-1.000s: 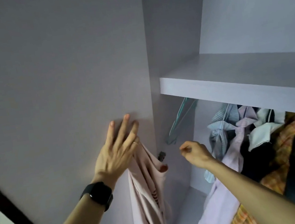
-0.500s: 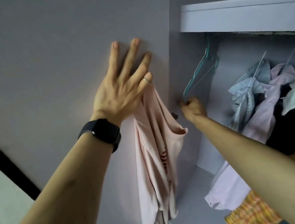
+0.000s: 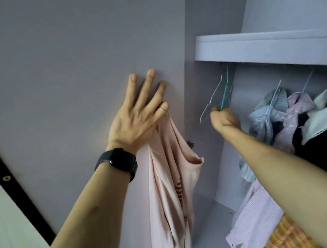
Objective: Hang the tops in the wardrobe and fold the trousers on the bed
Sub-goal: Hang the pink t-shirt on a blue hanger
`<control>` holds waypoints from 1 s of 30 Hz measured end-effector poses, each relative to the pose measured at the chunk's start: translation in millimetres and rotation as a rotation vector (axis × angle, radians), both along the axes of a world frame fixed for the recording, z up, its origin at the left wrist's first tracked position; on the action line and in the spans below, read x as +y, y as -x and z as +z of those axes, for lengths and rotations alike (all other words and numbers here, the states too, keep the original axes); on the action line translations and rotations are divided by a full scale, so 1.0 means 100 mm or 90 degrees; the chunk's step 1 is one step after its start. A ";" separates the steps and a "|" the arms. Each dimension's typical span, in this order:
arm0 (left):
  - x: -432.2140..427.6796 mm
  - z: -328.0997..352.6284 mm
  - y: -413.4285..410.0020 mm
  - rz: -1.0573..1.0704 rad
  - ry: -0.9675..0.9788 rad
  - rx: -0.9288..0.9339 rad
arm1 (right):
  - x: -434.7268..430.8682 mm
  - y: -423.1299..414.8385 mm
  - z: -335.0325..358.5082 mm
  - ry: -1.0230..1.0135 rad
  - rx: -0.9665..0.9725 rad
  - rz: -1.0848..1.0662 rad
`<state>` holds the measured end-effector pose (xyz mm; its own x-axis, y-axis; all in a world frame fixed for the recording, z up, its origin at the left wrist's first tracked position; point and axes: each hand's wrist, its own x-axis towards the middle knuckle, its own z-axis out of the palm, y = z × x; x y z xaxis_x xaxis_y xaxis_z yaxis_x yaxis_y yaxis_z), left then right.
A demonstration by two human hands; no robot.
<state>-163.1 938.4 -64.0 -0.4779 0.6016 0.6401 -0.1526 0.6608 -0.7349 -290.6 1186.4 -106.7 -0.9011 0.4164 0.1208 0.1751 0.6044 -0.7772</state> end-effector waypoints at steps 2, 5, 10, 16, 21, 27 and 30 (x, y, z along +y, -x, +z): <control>-0.02 -0.03 0.01 -0.031 -0.020 -0.010 | 0.09 -0.07 0.22 -0.017 0.004 -0.030; -0.05 -0.07 0.03 -0.078 -0.055 -0.025 | 0.20 -0.24 0.48 -0.028 0.002 -0.052; 0.01 0.06 -0.03 -0.109 -0.099 -0.084 | 0.47 -0.82 0.64 0.003 -0.008 -0.026; 0.11 0.29 -0.24 -0.092 -0.170 -0.234 | 0.74 -1.91 0.50 0.181 0.024 0.052; 0.35 0.30 -0.49 -0.190 -0.406 -0.341 | 1.01 -3.00 0.32 0.229 0.002 0.119; 0.89 -0.11 -0.84 -0.241 -0.682 -0.691 | 1.18 -3.66 0.09 0.270 0.079 0.079; 1.23 -0.39 -0.96 -0.255 -0.653 -0.837 | 1.34 -3.88 -0.05 0.359 0.110 0.107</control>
<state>-67.1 1061.8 -102.7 -0.8910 0.4316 0.1407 0.4408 0.7485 0.4954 97.4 1320.1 -111.6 -0.9468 0.3132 0.0735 -0.0441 0.0999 -0.9940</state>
